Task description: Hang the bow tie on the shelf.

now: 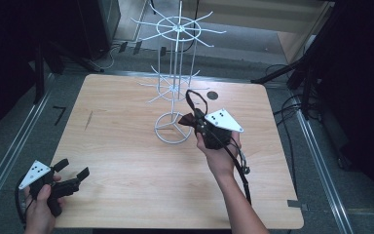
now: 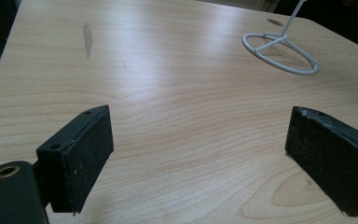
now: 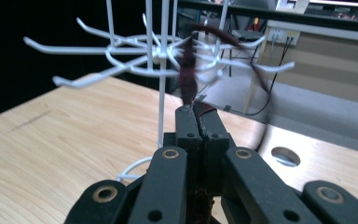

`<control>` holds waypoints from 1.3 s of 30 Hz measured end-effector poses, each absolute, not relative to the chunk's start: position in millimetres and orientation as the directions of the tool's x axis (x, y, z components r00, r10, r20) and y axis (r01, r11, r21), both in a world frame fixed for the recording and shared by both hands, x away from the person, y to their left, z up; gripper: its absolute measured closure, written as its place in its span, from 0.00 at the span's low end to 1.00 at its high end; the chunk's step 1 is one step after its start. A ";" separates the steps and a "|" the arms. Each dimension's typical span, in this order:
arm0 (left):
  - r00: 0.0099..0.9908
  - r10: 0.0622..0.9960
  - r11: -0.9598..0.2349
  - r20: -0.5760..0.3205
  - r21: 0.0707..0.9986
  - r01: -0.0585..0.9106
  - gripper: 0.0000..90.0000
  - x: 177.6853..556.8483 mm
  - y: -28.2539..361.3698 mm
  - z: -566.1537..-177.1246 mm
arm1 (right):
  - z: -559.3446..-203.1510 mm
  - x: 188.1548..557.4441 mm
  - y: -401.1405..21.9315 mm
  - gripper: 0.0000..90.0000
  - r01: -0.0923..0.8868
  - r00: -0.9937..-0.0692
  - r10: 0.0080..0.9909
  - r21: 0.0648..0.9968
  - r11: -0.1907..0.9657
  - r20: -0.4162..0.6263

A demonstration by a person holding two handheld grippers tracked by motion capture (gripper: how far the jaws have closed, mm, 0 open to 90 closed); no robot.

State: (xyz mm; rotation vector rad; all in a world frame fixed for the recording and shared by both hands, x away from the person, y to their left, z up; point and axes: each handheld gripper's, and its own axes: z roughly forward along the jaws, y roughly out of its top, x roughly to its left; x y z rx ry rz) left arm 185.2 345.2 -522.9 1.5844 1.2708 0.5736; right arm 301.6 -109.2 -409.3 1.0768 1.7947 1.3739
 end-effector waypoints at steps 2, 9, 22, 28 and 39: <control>0.338 0.917 0.037 -0.210 0.891 0.453 0.09 185.1 345.0 -522.8 | -414.7 304.3 -108.7 0.99 0.245 -0.468 0.884 0.961 0.126 0.003; 0.338 0.918 0.037 -0.209 0.892 0.451 0.09 185.1 345.0 -522.9 | -432.3 312.8 -107.4 0.99 0.292 -0.461 0.887 0.947 0.133 0.018; 0.338 0.918 0.036 -0.207 0.893 0.450 0.09 185.0 344.6 -522.9 | -458.3 322.0 -108.0 0.98 0.341 -0.453 0.891 0.926 0.159 0.014; 0.338 0.918 0.036 -0.207 0.893 0.449 0.09 185.0 344.7 -522.9 | -462.2 324.1 -106.2 0.89 0.360 -0.468 0.883 0.919 0.163 0.027; 0.339 0.918 0.035 -0.207 0.892 0.450 0.09 184.7 344.4 -522.9 | -460.4 324.2 -110.6 0.26 0.380 -0.456 0.888 0.916 0.127 0.066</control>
